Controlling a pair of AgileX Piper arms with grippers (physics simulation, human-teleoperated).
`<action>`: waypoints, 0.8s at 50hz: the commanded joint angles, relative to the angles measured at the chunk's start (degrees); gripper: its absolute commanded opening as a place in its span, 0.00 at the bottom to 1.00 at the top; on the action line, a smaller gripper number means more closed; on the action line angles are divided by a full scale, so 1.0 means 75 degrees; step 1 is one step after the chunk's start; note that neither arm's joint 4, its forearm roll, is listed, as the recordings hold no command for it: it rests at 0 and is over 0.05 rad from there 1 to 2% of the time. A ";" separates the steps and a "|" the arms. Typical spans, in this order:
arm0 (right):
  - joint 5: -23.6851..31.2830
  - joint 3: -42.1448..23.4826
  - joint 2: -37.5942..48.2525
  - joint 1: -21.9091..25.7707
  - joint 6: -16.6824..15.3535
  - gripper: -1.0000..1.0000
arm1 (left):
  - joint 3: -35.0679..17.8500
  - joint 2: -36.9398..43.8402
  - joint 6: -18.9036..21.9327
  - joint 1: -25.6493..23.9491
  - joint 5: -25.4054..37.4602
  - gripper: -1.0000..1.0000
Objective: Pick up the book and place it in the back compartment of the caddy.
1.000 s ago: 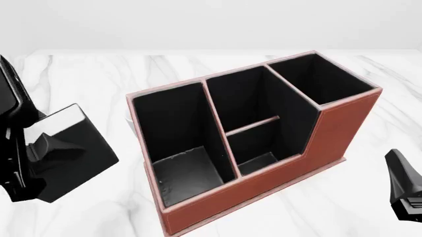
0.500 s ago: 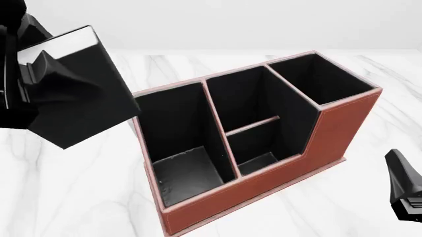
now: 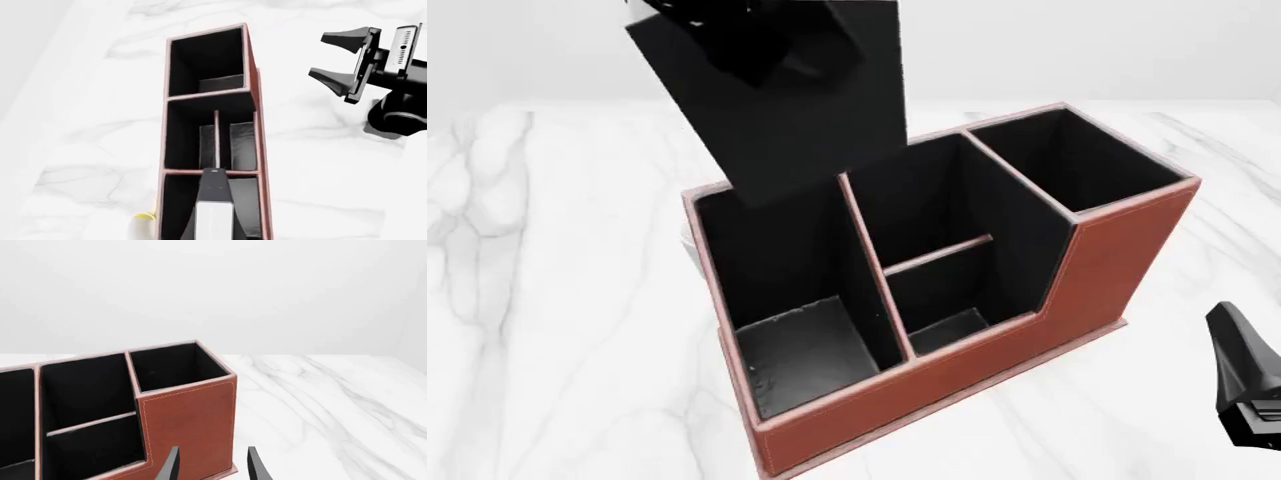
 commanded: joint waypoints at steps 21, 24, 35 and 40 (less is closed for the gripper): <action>0.0000 0.0000 0.0000 0.0001 0.0000 1.00 | -0.0553 0.2223 -0.0564 -0.0689 -0.1474 0.00; 0.0001 0.0000 0.0000 -0.0001 -0.0001 1.00 | -0.0352 0.2229 -0.0577 -0.0672 -0.1678 0.00; 0.0002 0.0000 0.0000 -0.0001 0.0002 1.00 | 0.0244 0.2260 -0.0754 -0.0724 -0.2327 0.00; 0.0000 0.0000 0.0000 0.0000 0.0001 1.00 | 0.0768 0.2182 -0.0797 -0.0737 -0.2735 0.00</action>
